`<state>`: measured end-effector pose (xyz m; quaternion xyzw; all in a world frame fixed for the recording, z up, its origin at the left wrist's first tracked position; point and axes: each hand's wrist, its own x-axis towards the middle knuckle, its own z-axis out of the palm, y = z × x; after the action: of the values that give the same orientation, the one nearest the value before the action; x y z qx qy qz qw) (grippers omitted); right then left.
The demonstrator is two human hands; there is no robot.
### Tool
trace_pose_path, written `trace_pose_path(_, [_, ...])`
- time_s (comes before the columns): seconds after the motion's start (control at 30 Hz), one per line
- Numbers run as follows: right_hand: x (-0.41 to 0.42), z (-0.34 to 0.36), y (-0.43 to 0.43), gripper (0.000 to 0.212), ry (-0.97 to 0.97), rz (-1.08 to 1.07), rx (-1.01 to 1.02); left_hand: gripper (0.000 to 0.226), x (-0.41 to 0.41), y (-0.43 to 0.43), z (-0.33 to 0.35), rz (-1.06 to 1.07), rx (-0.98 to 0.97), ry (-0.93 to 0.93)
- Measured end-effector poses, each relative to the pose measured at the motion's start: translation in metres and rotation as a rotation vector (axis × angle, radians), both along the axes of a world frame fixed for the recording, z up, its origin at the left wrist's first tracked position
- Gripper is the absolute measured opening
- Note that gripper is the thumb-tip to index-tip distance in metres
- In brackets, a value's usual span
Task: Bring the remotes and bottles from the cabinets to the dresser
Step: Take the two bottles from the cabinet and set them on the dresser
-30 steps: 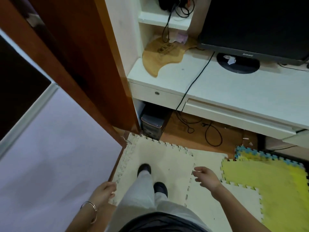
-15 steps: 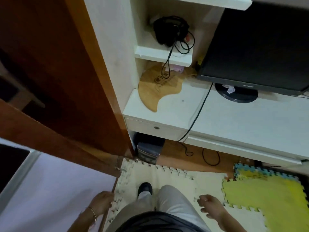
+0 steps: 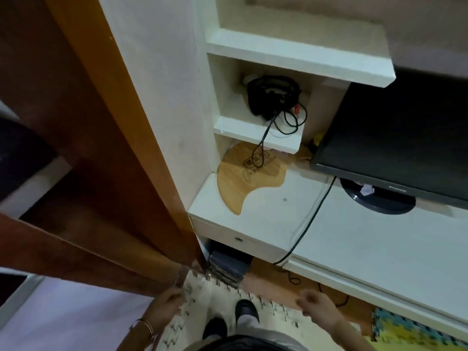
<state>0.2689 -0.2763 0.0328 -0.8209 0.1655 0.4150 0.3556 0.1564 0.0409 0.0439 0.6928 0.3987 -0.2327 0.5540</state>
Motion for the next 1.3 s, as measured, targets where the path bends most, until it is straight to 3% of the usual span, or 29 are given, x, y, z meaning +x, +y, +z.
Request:
trace_pose_path(0.2, [0.091,0.100,0.042,0.017,-0.423,0.146,0.287,0.013,0.084,-0.015,0.076,-0.051,0.168,-0.353])
trace_pose_path(0.43, [0.147,0.273,0.073,0.021,-0.908,0.337,0.532,0.019,0.159,-0.034,0.241,-0.142,0.300,-0.922])
trace_pose_path(0.63, [0.165,0.419,0.087,0.027,-1.432,0.325,0.669,0.018,0.194,-0.031,0.400,-0.111,0.439,-1.515])
trace_pose_path(0.77, [0.174,0.500,0.099,0.028,-1.692,0.303,0.718,0.015,0.214,-0.026,0.482,-0.052,0.542,-1.764])
trace_pose_path(0.93, [0.181,0.594,0.114,0.027,-1.984,0.264,0.647,0.022,0.240,-0.029,0.564,0.034,0.704,-1.925])
trace_pose_path(1.07, [0.192,0.660,0.127,0.026,-2.086,0.175,0.538,0.014,0.263,-0.029,0.624,0.084,0.749,-1.957])
trace_pose_path(1.23, [0.214,0.725,0.137,0.044,-2.148,0.090,0.324,0.039,0.293,-0.029,0.687,0.031,0.965,-1.857])
trace_pose_path(1.3, [0.221,0.745,0.140,0.046,-2.166,0.031,0.289,0.047,0.307,-0.031,0.707,0.002,0.965,-1.808])
